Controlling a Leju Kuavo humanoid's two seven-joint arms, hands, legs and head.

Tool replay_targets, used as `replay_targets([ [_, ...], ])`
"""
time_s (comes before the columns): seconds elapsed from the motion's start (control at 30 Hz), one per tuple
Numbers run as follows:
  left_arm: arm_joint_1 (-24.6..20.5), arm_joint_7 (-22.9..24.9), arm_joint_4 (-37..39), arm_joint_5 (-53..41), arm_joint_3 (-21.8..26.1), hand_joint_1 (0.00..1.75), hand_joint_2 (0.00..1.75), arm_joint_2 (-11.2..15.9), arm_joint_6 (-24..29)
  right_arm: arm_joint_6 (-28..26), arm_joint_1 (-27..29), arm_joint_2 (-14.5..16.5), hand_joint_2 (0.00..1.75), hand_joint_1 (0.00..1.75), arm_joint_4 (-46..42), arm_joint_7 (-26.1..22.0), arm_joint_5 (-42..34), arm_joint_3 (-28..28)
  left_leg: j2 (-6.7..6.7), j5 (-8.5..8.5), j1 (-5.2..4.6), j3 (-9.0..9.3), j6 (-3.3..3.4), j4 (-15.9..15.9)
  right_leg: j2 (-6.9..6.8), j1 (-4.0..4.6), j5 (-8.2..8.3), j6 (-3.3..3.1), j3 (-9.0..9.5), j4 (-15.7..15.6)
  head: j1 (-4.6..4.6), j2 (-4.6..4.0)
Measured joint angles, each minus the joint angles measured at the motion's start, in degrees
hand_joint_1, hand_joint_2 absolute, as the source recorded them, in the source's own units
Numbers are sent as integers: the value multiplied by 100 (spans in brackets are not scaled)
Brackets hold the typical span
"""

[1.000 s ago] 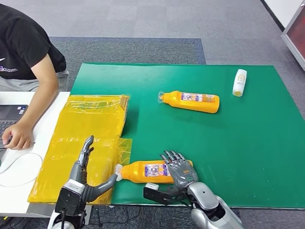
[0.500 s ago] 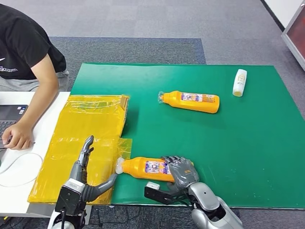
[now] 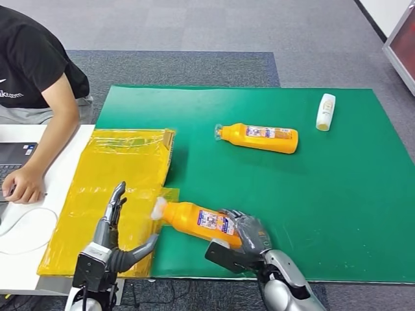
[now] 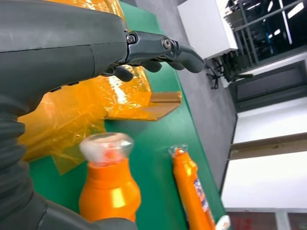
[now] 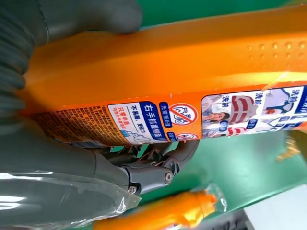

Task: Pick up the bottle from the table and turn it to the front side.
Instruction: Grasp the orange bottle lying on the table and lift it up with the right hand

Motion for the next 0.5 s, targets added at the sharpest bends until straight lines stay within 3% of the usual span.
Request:
replay_targets([
  [0.17,0,-698,-2,561,35,0,175,-103,278,-135,360,227,175,175,-116,-657,-1097,-326,-1,0,0,-10,0,0,-1,0,-1,-1,-5,0,-1,0],
  [0.5,-49,-1047,-2,971,-19,0,175,-169,467,-201,678,457,175,175,-380,-1075,-2231,-647,-1,0,-4,-28,1,0,-1,-5,-1,0,-23,0,-1,0],
])
